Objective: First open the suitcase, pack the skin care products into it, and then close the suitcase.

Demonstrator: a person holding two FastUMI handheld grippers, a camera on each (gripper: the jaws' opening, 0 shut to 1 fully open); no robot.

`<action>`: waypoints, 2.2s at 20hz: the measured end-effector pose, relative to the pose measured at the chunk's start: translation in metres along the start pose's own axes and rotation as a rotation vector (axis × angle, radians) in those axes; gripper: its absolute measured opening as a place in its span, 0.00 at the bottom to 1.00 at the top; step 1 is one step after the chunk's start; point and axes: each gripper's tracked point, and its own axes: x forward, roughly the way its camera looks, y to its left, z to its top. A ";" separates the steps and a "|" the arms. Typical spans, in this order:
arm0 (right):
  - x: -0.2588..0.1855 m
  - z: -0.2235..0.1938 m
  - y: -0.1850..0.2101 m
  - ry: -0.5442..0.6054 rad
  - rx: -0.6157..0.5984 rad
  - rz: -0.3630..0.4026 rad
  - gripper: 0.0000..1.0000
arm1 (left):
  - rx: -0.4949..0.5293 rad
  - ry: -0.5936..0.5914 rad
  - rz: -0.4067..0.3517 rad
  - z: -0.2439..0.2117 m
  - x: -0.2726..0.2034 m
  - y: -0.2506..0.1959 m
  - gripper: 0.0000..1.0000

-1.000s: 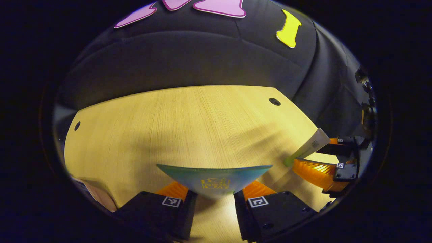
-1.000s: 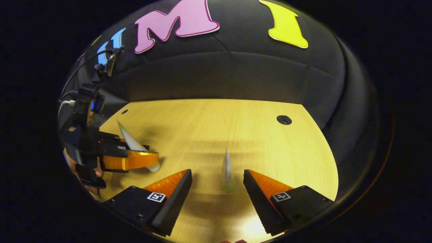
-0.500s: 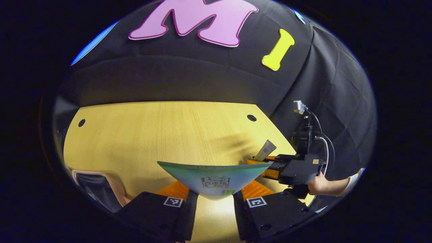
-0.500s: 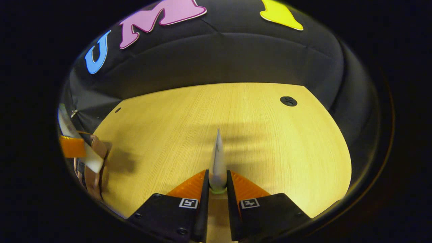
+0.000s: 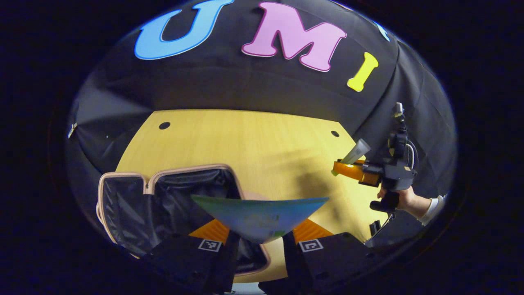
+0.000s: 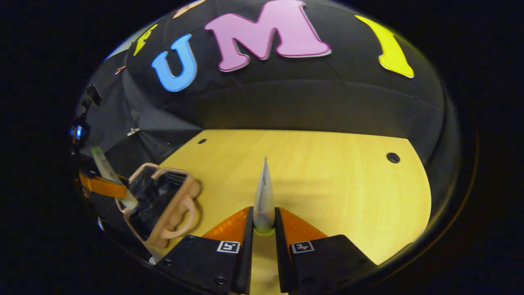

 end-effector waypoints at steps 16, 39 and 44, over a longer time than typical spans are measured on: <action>0.008 -0.065 0.269 0.270 -0.032 0.343 0.23 | -0.307 0.635 0.119 -0.171 0.055 0.135 0.56; 0.062 -0.157 0.312 0.736 0.140 0.179 0.86 | -0.626 0.091 0.172 -0.120 -0.088 0.261 0.88; 0.039 -0.081 0.310 0.453 0.018 0.261 0.98 | -0.656 -0.037 0.328 -0.092 -0.123 0.358 0.87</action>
